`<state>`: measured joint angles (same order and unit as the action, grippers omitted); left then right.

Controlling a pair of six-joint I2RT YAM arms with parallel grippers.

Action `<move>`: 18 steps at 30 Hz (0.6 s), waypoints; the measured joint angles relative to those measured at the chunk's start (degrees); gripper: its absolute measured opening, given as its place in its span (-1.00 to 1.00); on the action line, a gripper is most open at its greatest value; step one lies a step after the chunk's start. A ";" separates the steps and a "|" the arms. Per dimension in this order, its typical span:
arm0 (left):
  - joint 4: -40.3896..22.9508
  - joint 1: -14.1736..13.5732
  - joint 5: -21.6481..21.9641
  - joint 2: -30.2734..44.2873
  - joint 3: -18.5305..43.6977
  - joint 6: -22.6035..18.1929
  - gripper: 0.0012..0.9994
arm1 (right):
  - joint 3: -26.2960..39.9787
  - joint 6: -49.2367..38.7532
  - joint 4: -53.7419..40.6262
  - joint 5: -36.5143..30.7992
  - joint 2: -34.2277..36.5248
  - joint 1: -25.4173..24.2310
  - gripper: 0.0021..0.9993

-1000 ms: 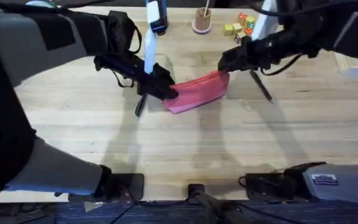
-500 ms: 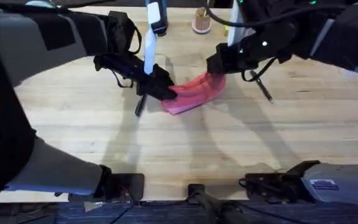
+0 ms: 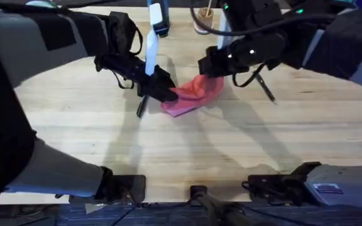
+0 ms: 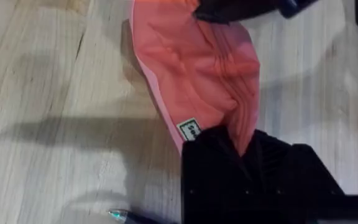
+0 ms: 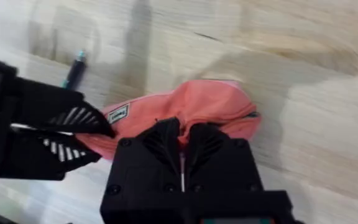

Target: Unzip the bag, pick up the pens from the table one at a time and place them inside, then zip the bag closed.

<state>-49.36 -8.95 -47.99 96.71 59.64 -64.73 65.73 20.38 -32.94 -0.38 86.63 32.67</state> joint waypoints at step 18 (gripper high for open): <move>-0.78 0.26 1.92 0.00 0.00 0.02 -0.92 | 0.00 0.22 5.22 -1.46 0.00 6.59 -0.94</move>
<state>-50.14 -8.69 -46.07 96.71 59.64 -64.71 65.73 20.60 -27.72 -1.83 86.63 39.26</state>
